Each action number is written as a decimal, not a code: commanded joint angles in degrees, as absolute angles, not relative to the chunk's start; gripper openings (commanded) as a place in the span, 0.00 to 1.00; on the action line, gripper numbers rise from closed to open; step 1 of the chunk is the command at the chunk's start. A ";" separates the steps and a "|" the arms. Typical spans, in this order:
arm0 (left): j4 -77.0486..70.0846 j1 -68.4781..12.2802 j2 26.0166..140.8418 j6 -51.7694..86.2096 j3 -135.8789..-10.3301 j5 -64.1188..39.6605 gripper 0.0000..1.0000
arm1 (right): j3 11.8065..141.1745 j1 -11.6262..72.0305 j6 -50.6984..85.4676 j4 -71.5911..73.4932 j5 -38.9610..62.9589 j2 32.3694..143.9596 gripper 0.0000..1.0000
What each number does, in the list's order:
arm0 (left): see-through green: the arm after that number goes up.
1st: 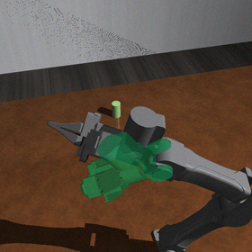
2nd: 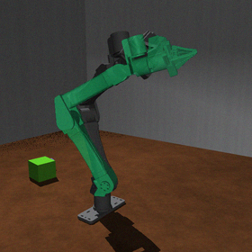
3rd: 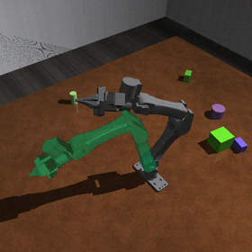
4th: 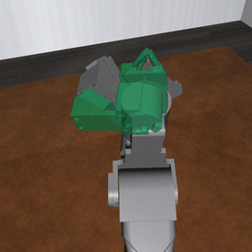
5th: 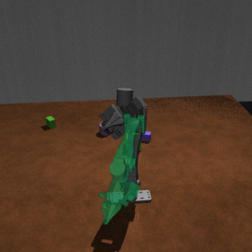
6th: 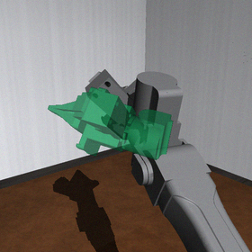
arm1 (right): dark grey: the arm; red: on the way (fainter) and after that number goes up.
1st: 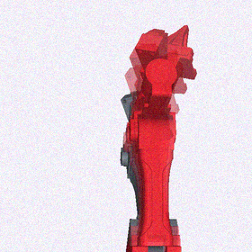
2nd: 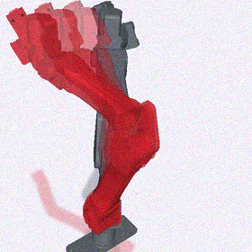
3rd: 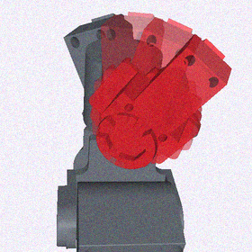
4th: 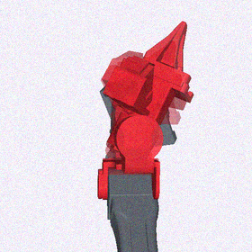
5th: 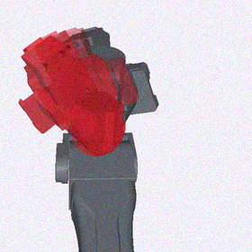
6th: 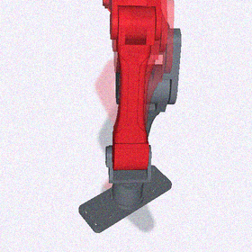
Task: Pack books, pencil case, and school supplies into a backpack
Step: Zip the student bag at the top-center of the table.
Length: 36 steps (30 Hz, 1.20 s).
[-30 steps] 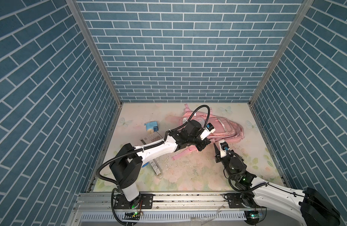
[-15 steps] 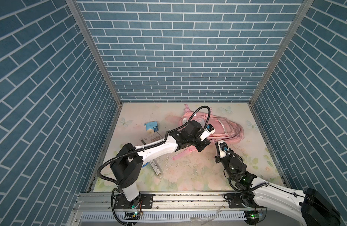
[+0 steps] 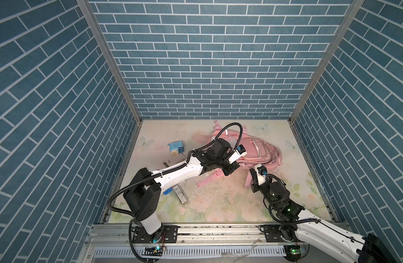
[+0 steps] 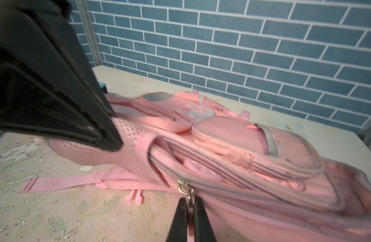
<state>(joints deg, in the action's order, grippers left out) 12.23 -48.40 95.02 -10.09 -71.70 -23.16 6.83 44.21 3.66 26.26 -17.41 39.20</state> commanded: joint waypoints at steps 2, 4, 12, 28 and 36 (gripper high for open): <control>8.16 -45.22 89.91 -17.04 -68.69 -20.97 0.00 | 10.89 41.45 12.24 14.90 -21.93 38.09 0.00; 5.91 -44.85 88.58 -20.46 -66.16 -20.49 0.00 | 12.12 40.16 14.66 11.72 -23.12 37.92 0.00; 3.00 -42.56 90.99 -35.24 -66.09 -23.81 0.00 | 17.06 38.82 22.75 1.40 -24.88 39.46 0.00; -9.68 -38.97 95.82 -20.86 -65.29 -23.70 0.37 | 23.79 42.63 24.27 8.34 -14.01 51.42 0.00; -13.53 -45.51 86.81 24.50 -57.00 -8.32 0.56 | 21.63 42.63 24.33 11.95 -12.34 51.31 0.00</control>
